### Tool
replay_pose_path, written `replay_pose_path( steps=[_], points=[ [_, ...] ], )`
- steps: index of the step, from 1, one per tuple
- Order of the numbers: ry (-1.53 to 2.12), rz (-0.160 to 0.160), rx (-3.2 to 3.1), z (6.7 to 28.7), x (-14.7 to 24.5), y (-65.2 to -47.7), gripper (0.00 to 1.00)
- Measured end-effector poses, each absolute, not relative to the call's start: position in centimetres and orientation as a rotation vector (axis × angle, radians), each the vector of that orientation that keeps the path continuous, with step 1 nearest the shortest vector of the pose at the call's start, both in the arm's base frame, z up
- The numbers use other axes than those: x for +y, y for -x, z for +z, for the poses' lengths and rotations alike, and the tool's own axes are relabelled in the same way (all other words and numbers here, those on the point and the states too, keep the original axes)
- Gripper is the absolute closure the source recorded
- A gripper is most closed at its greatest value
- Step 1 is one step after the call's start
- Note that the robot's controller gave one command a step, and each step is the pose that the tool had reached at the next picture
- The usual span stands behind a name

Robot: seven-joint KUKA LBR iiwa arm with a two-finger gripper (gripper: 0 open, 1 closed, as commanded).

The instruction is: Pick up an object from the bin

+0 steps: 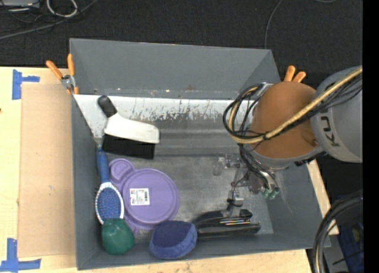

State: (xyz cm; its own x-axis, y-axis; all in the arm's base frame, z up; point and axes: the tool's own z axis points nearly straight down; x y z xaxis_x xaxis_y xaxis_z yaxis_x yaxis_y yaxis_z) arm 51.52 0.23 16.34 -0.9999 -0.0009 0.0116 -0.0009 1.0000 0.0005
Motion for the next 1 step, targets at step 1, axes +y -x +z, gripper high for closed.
replay_pose_path(
  steps=[1],
  points=[
    [-0.001,-0.001,-3.138,16.75,0.23,-51.7,0.0]
  ],
)
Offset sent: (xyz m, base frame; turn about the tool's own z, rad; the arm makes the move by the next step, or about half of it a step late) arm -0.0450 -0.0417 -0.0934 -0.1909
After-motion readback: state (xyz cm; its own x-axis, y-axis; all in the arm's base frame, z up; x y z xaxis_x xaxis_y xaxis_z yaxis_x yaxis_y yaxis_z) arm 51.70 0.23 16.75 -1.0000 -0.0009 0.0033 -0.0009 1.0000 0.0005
